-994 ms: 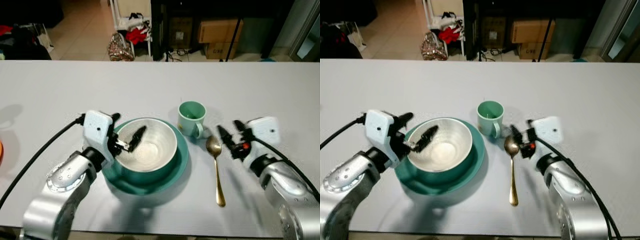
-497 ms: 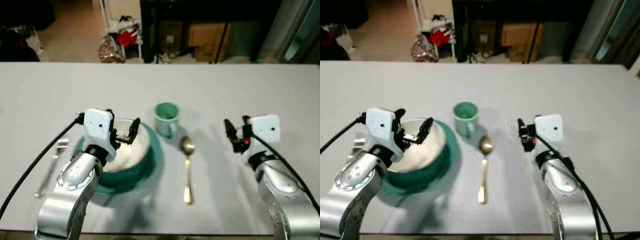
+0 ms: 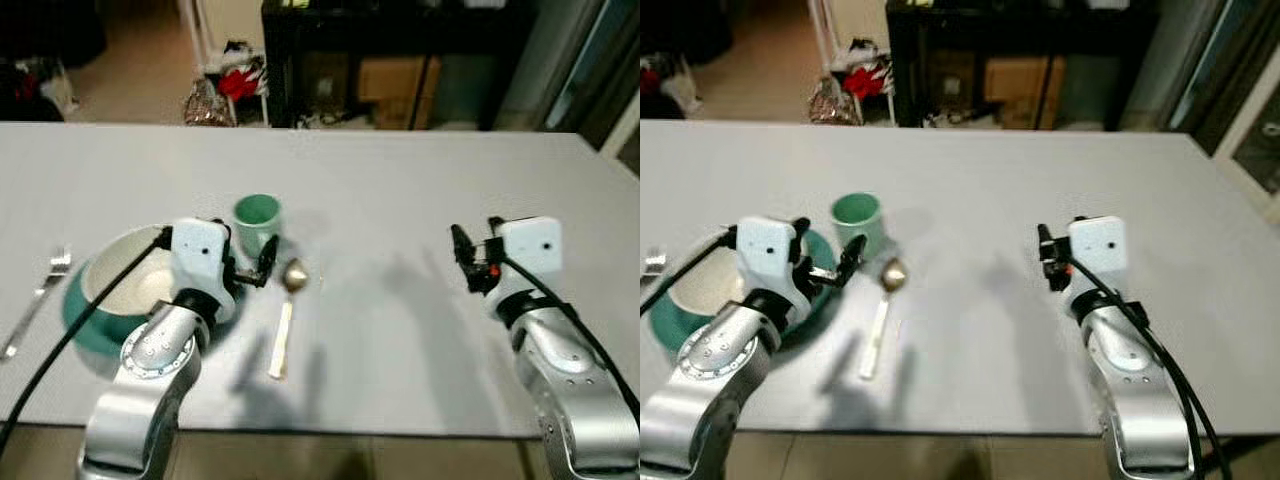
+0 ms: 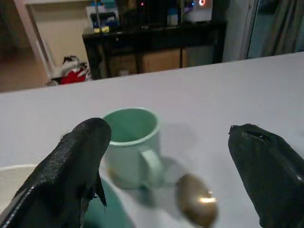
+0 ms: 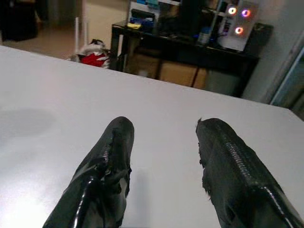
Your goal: Setting the table
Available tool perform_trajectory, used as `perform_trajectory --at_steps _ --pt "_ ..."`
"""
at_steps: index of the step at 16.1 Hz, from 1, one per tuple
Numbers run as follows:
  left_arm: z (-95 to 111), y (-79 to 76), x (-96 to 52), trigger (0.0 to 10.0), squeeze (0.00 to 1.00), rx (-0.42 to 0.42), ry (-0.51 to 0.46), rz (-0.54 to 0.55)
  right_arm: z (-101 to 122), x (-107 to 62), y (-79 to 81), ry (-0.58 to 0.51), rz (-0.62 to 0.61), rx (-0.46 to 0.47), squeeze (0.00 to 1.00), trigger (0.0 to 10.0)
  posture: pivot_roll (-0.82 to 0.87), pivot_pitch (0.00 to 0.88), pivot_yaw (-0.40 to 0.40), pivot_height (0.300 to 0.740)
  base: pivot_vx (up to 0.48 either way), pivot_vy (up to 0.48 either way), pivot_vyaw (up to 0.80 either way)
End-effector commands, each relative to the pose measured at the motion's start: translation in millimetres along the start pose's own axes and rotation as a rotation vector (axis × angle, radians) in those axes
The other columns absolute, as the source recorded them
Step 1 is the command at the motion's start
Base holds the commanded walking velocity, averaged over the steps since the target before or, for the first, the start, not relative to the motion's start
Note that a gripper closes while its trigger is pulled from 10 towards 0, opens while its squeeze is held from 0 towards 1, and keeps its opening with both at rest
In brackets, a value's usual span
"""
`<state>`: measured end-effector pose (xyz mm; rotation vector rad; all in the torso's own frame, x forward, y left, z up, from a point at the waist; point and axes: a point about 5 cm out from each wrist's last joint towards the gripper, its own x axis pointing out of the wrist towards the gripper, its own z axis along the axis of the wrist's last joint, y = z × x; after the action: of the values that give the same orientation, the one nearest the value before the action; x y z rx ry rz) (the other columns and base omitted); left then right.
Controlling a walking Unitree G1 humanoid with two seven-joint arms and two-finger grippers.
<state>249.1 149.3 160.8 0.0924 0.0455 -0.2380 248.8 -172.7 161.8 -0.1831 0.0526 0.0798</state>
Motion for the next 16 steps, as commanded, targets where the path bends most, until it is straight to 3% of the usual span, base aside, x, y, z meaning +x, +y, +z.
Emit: perform_trajectory --at_steps 1,5,7,16 --pt "-3.0 5.7 -1.4 10.0 0.00 0.015 0.017 0.016 2.4 -0.5 3.0 -0.015 0.008 0.003 0.00 10.0 -0.03 0.000 0.036 0.740 0.000 -0.480 0.00" --pt "-0.2 2.9 3.3 10.0 0.00 0.025 0.005 -0.006 1.1 -3.6 -0.1 -0.010 -0.024 0.030 0.00 10.0 -0.04 0.000 0.048 0.740 0.000 -0.480 0.00" --pt "0.1 1.8 5.7 10.0 0.00 -0.004 0.009 0.006 -0.7 -3.7 -3.3 0.008 -0.052 0.058 0.00 10.0 -0.04 0.000 0.045 0.740 0.000 0.000 0.00" --pt "4.5 0.8 14.4 10.0 0.00 -0.019 -0.035 -0.001 0.5 -2.0 -3.7 0.009 -0.059 0.049 0.00 10.0 -0.05 0.000 0.043 0.740 0.030 0.000 -0.70"
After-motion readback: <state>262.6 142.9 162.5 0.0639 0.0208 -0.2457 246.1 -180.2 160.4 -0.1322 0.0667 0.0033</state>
